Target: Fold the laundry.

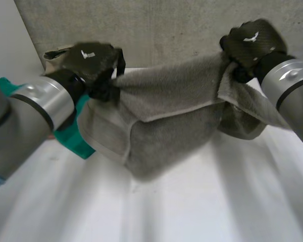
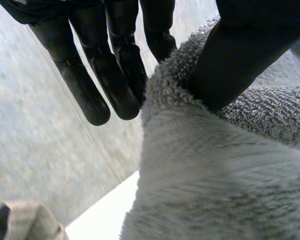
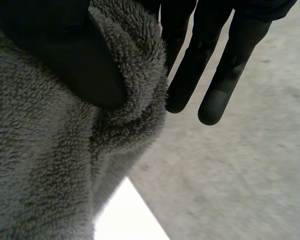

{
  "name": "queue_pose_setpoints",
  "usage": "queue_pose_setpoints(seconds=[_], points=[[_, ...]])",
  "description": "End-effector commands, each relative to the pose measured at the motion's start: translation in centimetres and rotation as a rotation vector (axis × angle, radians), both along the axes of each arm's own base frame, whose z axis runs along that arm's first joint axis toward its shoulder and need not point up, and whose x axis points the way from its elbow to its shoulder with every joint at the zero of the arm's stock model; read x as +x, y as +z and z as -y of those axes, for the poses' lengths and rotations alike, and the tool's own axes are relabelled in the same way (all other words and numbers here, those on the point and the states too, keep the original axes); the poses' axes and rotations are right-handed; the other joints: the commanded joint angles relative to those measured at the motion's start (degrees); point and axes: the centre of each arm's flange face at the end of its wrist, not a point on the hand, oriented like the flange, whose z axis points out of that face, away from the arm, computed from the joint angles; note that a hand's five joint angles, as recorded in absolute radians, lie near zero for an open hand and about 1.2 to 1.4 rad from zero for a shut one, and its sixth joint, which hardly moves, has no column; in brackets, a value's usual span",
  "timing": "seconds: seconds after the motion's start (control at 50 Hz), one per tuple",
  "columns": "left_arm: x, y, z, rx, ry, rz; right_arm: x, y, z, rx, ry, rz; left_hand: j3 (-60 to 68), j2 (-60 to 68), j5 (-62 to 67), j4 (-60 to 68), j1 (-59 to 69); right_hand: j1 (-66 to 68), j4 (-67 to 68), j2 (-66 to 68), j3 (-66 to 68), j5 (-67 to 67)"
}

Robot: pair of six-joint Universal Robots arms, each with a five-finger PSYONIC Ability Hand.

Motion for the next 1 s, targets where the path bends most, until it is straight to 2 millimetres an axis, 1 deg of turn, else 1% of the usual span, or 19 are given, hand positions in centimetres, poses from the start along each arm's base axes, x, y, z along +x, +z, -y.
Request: queue_pose_setpoints(seconds=[0.02,0.04,0.06,0.1,0.12,0.14,0.18,0.2,0.26,0.28,0.34,0.4,0.42,0.52,0.56,0.6,0.66,0.8,1.0], points=[[-1.9,-8.8,4.4,0.152,0.014,0.162,2.0,-7.8,2.6,0.151,0.134,-0.118,12.0,11.6,15.0,11.3,13.6,14.1,9.4,10.7,9.9,10.3],[-2.2,-9.7,4.9,0.163,0.014,0.175,2.2,-8.7,2.8,0.166,0.143,-0.132,12.0,11.6,15.0,11.3,13.6,14.1,9.4,10.7,9.9,10.3],[-2.7,-11.4,5.8,0.183,0.013,0.197,2.5,-10.6,3.4,0.188,0.147,-0.157,12.0,11.6,15.0,11.3,13.6,14.1,9.4,10.7,9.9,10.3],[-3.0,-12.9,6.7,0.207,0.017,0.212,2.8,-12.0,4.2,0.196,0.141,-0.172,7.3,6.9,10.3,6.7,9.0,9.9,5.3,6.5,5.7,6.2],[-3.1,-13.4,7.2,0.215,0.021,0.217,2.9,-12.7,4.6,0.198,0.134,-0.175,-0.5,-0.9,2.4,-1.2,1.1,3.5,-1.1,0.1,-0.7,-0.2],[-3.2,-14.0,7.7,0.23,0.025,0.225,3.0,-14.0,5.2,0.205,0.115,-0.175,-22.6,-23.0,-19.6,-23.3,-21.0,-20.0,-24.6,-23.4,-24.2,-23.7],[-3.2,-13.7,8.0,0.234,0.032,0.228,3.1,-14.9,5.7,0.204,0.095,-0.17,-38.7,-39.1,-35.8,-39.4,-37.1,-44.0,-48.7,-47.4,-48.2,-47.8],[-3.0,-13.2,8.1,0.239,0.042,0.227,2.9,-15.2,6.1,0.197,0.06,-0.159,-47.0,-47.4,-44.0,-47.6,-45.3,-49.5,-54.1,-52.9,-53.7,-53.2],[-2.2,-11.7,7.9,0.234,0.068,0.218,2.5,-14.5,6.6,0.18,-0.005,-0.129,-56.9,-57.3,-54.0,-57.6,-55.3,-53.6,-58.2,-57.0,-57.8,-57.3],[-1.6,-10.5,7.4,0.23,0.09,0.21,1.9,-13.6,6.6,0.182,-0.054,-0.1,-58.0,-58.4,-55.0,-58.7,-56.4,-53.6,-58.2,-57.0,-57.8,-57.3],[-0.1,-8.5,5.9,0.21,0.136,0.205,0.3,-11.2,6.2,0.186,-0.146,-0.055,-58.0,-58.4,-55.0,-58.7,-56.4,-53.6,-58.2,-57.0,-57.8,-57.3],[1.0,-7.8,4.4,0.198,0.162,0.212,-1.1,-9.9,5.3,0.218,-0.206,-0.053,-55.8,-56.2,-52.8,-56.5,-54.2,-53.6,-58.2,-57.0,-57.8,-57.3],[1.6,-7.8,3.2,0.197,0.17,0.225,-2.1,-9.2,4.4,0.258,-0.235,-0.063,-53.8,-54.2,-50.8,-54.5,-52.2,-53.6,-58.2,-57.0,-57.8,-57.3],[2.9,-9.6,-0.8,0.21,0.132,0.321,-4.3,-8.8,1.4,0.421,-0.275,-0.074,-48.2,-48.6,-45.3,-48.9,-46.6,-49.2,-53.8,-52.6,-53.4,-52.9],[2.6,-10.9,-2.4,0.184,0.074,0.362,-4.6,-9.8,-0.2,0.518,-0.255,-0.08,-47.0,-47.5,-44.1,-47.7,-45.4,-45.2,-49.8,-48.6,-49.4,-48.9],[2.4,-11.8,-2.9,0.158,0.044,0.383,-4.6,-10.7,-1.1,0.576,-0.227,-0.084,-46.7,-47.1,-43.7,-47.4,-45.1,-44.0,-48.6,-47.4,-48.2,-47.7],[2.0,-13.4,-2.2,0.107,0.031,0.398,-4.3,-12.7,-2.6,0.653,-0.171,-0.102,-46.2,-46.6,-43.2,-46.9,-44.6,-43.1,-47.8,-46.5,-47.3,-46.9],[0.9,-16.3,-0.3,0.091,0.0,0.414,-4.1,-15.7,-3.1,0.611,-0.132,-0.113,-43.3,-43.7,-40.4,-44.0,-41.7,-43.0,-47.6,-46.4,-47.2,-46.7],[-0.7,-19.4,2.0,0.074,-0.037,0.484,-4.4,-17.5,-2.6,0.555,-0.121,-0.127,-38.0,-38.4,-35.0,-38.6,-36.3,-41.1,-45.7,-44.5,-45.3,-44.8]])
